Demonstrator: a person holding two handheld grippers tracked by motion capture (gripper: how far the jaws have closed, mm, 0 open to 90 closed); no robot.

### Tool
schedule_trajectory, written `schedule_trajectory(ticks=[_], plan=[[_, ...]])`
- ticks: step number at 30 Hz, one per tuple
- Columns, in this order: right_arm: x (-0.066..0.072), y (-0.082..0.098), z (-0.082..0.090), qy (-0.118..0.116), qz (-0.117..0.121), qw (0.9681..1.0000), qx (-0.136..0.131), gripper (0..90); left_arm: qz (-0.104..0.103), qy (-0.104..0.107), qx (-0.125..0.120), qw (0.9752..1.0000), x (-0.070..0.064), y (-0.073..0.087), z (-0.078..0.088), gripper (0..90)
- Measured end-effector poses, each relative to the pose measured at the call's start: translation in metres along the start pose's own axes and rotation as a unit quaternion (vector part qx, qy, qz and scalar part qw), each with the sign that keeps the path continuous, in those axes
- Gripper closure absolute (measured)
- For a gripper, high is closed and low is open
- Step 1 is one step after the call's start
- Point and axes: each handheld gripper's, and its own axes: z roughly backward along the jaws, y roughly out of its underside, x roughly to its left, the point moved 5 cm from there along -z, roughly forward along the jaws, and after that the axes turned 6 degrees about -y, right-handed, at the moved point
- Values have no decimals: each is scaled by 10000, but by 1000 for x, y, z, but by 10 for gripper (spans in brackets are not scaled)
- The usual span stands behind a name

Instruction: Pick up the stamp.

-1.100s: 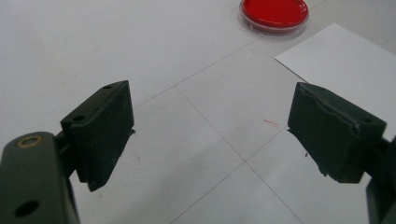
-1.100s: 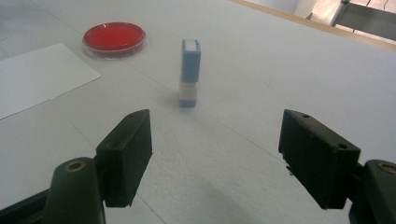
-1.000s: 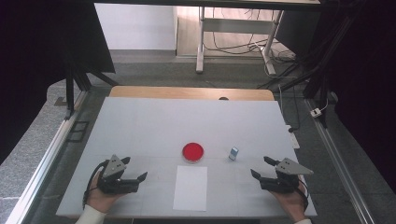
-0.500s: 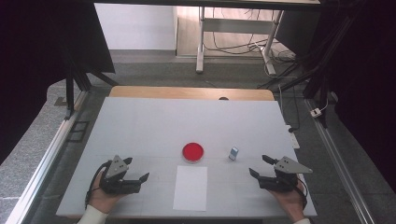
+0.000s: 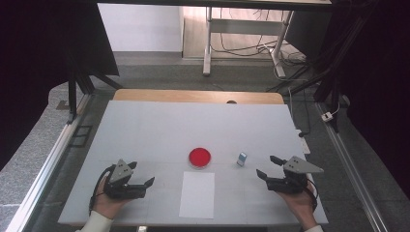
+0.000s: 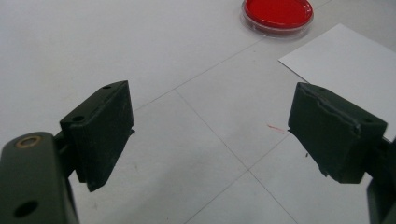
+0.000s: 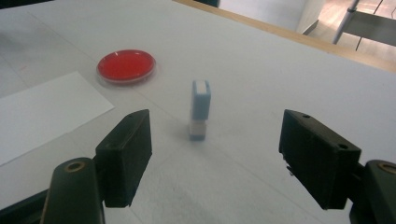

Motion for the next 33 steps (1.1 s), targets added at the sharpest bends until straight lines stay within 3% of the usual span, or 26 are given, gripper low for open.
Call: schedule_trajectory(ticks=[21,28,31,33], plan=[[0,-54,-33,-275,118,9995,43,252,-36,29,52,10000,1,2,-3,147],[3,-64,-49,-446,174,9986,202,254,-66,-1,94,9999,1,4,-4,147],[3,-62,-54,-491,134,9986,154,262,-75,-19,102,9999,1,4,-5,147],[0,-59,-58,-504,159,9982,289,258,-71,-24,105,9999,1,4,-5,147]])
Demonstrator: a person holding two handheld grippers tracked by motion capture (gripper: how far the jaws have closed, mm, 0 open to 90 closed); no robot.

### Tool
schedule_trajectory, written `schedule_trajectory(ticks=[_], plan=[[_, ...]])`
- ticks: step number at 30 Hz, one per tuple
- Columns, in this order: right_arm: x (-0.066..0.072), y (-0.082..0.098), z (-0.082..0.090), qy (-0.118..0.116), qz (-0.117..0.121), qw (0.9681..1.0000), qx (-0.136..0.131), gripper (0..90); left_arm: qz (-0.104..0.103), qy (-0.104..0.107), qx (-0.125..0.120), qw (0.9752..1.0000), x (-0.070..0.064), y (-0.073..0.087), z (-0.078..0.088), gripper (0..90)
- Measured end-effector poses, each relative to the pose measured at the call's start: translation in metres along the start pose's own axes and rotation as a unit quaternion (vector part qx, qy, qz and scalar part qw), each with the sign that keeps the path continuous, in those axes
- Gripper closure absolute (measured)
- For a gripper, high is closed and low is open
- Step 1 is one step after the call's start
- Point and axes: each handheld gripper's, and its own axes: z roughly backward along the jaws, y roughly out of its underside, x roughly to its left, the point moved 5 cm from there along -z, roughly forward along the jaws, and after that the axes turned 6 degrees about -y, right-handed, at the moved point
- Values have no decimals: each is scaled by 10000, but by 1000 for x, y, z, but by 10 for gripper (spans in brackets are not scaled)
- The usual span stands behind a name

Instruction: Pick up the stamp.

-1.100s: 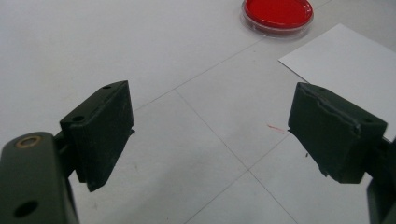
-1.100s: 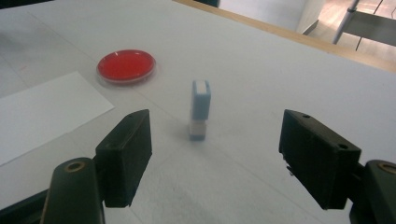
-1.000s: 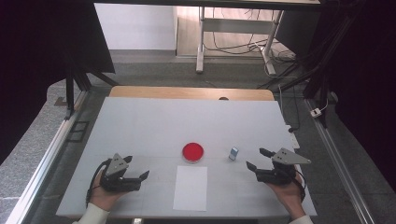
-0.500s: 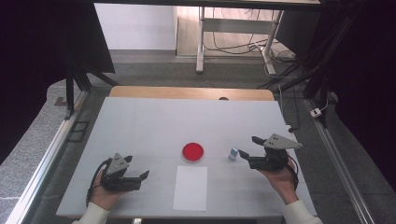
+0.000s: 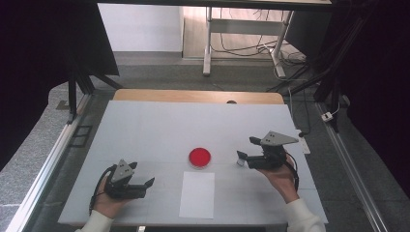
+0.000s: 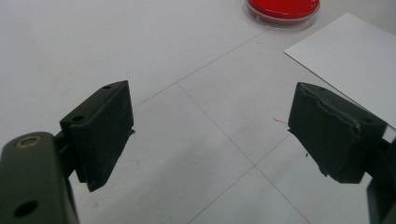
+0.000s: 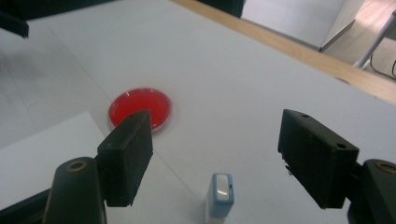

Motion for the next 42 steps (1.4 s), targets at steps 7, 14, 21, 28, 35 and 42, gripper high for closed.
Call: schedule_trajectory(ticks=[7,14,21,28,35,42], plan=[[-3,11,-8,-52,-103,9997,226,272,-3,10,8,10000,0,2,0,148],[-6,22,-18,-95,-211,9983,542,312,4,30,4,10000,0,2,-1,149],[-8,30,-24,-41,-227,9975,670,353,-28,34,29,10000,-1,3,-2,150],[-10,35,-26,20,-256,9969,738,385,-65,25,53,10000,-1,4,-2,150],[-11,38,-29,78,-306,9963,803,461,-70,14,68,10000,0,5,-3,150],[-12,43,-33,64,-352,9951,921,557,-89,-11,75,9999,1,5,-3,151]])
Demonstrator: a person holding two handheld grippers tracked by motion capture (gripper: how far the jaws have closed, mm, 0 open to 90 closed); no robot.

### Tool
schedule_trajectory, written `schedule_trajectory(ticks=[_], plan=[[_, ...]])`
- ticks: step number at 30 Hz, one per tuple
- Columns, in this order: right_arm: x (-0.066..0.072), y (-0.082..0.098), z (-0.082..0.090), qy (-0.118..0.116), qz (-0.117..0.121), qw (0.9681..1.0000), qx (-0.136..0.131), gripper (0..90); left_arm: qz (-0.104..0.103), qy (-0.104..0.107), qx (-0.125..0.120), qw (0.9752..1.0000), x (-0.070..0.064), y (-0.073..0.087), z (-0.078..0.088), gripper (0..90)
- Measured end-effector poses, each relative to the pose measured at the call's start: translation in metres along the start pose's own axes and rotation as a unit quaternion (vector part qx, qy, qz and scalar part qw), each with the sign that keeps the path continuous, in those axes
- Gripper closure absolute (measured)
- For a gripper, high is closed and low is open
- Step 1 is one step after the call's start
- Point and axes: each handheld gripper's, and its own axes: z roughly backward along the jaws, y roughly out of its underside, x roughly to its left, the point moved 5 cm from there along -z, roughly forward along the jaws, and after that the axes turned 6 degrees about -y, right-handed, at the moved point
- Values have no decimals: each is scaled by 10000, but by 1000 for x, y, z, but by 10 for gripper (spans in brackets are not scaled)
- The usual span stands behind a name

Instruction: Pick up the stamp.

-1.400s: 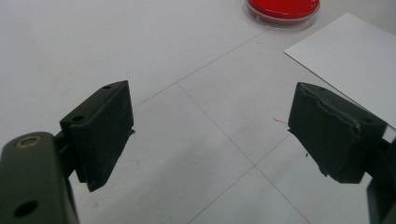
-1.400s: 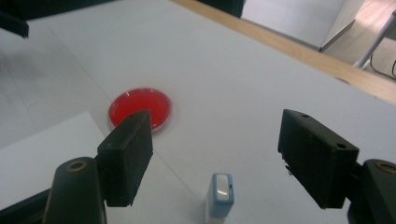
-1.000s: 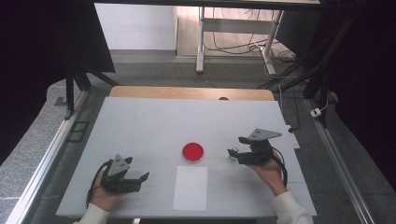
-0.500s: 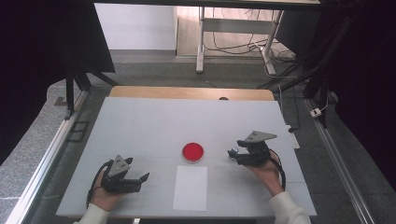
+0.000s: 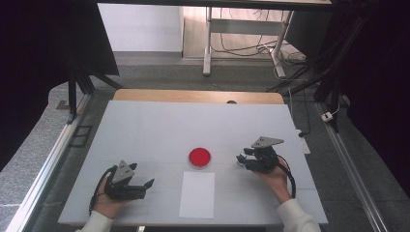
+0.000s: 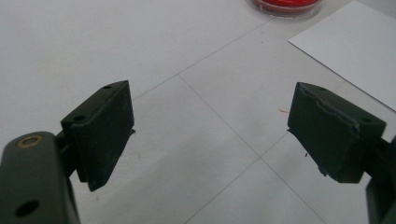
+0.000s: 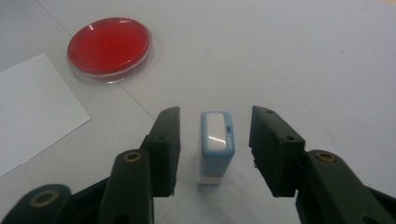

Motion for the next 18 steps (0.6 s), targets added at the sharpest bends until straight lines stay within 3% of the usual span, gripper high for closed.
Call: schedule_trajectory(ticks=[10,18], plan=[[0,3,-2,-19,-15,10000,10,741,-29,-7,4,10000,0,0,0,151],[1,2,-2,1,68,10000,12,745,-41,-2,10,10000,0,1,0,151]])
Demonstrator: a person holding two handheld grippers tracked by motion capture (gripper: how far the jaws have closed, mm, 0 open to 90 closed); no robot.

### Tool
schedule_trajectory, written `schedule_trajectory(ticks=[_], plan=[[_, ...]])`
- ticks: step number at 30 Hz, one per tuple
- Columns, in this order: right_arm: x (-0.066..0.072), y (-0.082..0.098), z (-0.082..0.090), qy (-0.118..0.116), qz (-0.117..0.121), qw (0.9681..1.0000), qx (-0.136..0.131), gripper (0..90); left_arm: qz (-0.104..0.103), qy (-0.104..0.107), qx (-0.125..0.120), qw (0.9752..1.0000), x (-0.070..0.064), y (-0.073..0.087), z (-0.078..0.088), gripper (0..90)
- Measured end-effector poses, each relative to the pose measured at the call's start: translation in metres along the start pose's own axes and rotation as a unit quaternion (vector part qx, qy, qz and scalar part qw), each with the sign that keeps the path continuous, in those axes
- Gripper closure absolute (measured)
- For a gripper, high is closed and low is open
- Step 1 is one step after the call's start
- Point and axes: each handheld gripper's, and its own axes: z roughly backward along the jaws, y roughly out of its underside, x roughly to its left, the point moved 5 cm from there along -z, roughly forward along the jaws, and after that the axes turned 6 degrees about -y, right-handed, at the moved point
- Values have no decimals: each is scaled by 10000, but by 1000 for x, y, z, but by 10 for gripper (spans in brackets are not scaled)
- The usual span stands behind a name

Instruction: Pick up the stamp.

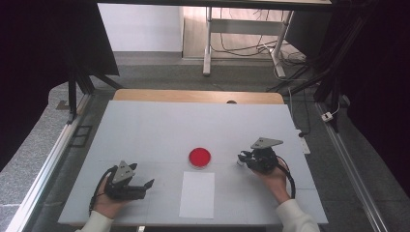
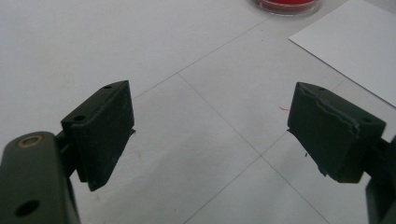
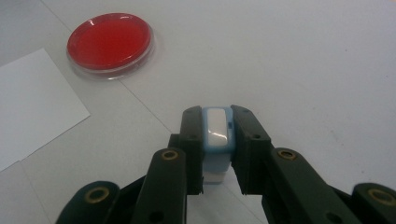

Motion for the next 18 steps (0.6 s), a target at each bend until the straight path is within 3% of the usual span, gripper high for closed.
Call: schedule_trajectory(ticks=[10,18], plan=[[-1,-1,3,62,23,10000,-44,745,-2,0,3,10000,0,0,0,151],[0,-6,11,25,-21,9994,-351,745,-1,-21,10,10000,0,0,0,151]])
